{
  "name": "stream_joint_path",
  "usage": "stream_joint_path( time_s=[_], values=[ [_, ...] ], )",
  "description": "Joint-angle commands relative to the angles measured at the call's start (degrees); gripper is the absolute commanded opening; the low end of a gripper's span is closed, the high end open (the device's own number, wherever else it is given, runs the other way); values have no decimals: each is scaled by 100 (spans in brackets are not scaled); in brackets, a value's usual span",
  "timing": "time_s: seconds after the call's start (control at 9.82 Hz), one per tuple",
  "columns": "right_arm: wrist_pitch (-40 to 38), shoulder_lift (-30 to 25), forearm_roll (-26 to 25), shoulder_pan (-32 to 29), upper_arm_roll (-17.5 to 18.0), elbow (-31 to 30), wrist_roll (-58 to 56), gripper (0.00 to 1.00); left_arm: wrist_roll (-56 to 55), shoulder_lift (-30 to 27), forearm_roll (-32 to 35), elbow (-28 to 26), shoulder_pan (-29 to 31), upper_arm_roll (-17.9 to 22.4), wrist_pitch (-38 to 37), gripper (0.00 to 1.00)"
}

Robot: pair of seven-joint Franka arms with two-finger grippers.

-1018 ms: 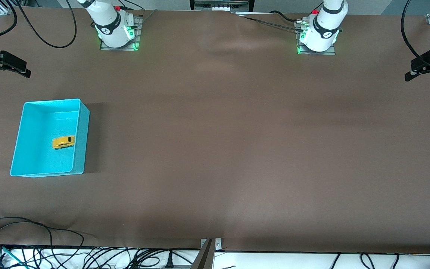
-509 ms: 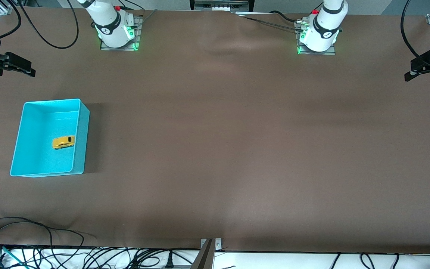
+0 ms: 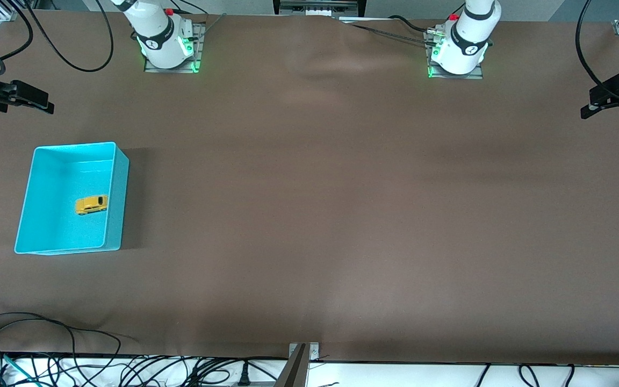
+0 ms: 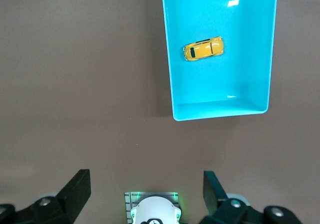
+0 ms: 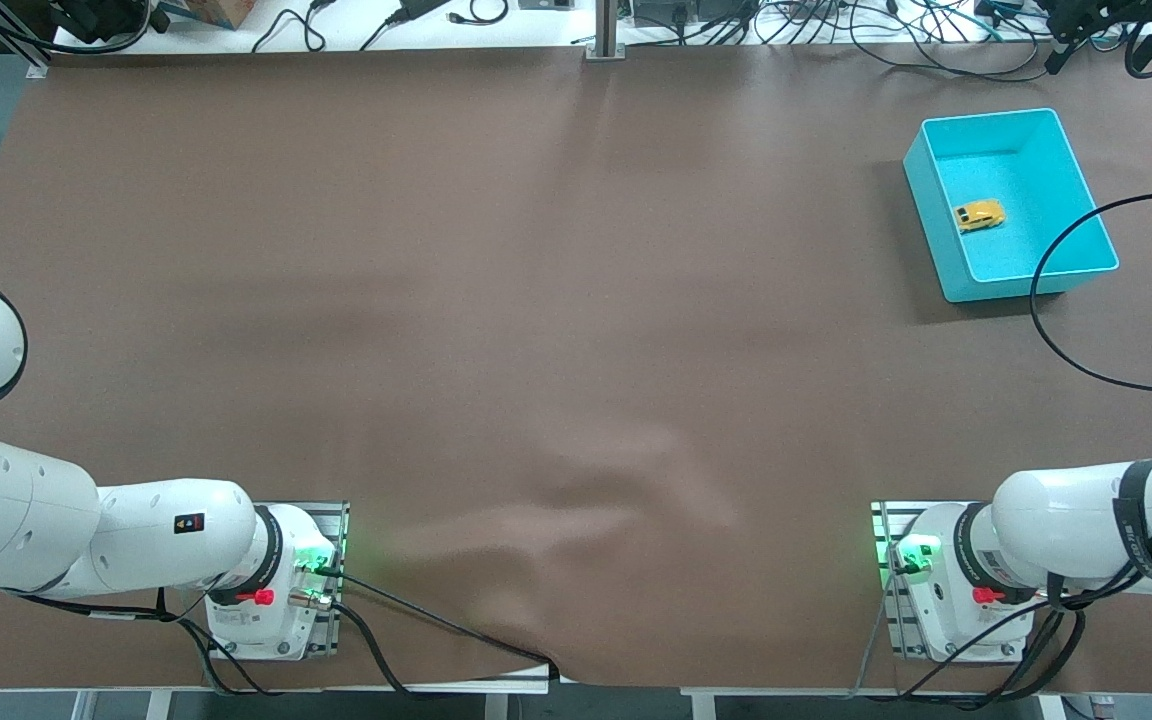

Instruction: Wind up and store yellow beetle car

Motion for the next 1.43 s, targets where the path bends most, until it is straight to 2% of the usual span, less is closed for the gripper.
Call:
stream_joint_path(
  time_s=[0.0,1.32],
  values=[
    [-135,-23,68,-14,1,5,-21,100,46,76,13,161,-9,4,-22,100],
    [-197,-40,24,-14,19,136,5,100,20,121,-22,161,80,31,-258,100]
  ],
)
